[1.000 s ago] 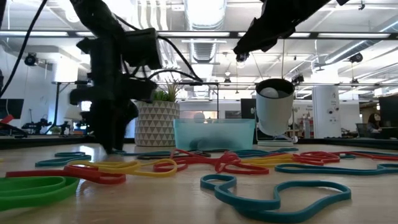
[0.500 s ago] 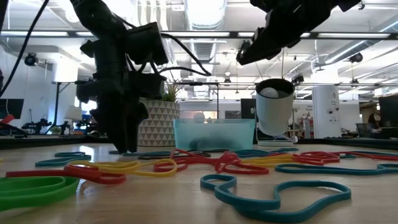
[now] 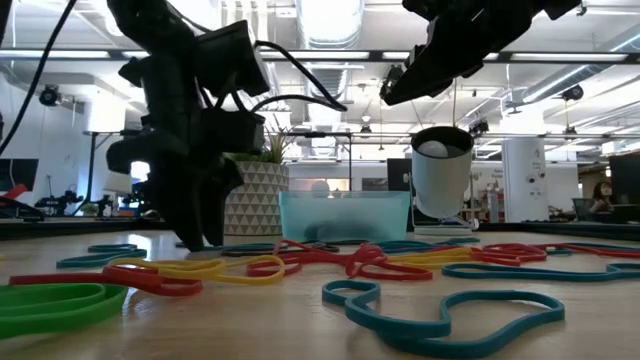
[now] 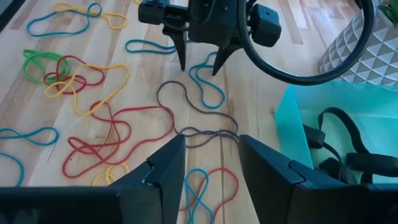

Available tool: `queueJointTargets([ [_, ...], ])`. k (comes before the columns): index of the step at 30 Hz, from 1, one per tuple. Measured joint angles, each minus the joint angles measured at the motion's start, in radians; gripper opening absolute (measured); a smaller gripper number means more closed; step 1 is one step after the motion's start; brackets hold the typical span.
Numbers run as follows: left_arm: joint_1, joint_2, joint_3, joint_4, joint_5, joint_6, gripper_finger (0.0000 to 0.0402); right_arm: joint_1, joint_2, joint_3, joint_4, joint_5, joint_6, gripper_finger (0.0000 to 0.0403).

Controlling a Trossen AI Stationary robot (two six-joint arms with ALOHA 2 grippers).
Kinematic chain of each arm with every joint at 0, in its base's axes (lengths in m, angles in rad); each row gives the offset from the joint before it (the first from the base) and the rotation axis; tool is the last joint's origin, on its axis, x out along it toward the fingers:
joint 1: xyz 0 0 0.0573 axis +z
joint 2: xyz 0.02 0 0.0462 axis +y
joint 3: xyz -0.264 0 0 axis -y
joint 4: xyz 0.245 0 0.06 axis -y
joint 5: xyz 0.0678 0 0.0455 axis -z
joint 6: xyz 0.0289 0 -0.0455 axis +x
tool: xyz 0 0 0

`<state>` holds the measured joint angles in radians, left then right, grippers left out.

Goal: Pick and place rubber bands into bin
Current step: Put the blue rubber band into the green bin

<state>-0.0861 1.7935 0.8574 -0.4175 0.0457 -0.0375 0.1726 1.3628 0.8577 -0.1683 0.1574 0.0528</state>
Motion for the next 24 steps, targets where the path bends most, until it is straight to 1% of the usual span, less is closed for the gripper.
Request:
queueJointTargets([
  [5, -0.012, 0.0, 0.0, -0.001, -0.012, -0.005, 0.022, 0.0, 0.0, 0.0, 0.002, 0.0, 0.0, 0.0144],
  [8, -0.012, 0.0, 0.0, -0.002, -0.01, -0.006, 0.0206, 0.0, 0.0, 0.0, 0.002, 0.0, 0.0, 0.0143],
  [18, -0.016, 0.01, 0.0, -0.003, 0.011, -0.009, 0.0105, 0.0, 0.0, 0.0, 0.002, 0.0, 0.0, 0.0139],
  [24, -0.018, 0.017, 0.001, -0.002, 0.037, -0.009, 0.0064, 0.0, 0.0, 0.0, 0.002, 0.0, 0.0, 0.0139],
])
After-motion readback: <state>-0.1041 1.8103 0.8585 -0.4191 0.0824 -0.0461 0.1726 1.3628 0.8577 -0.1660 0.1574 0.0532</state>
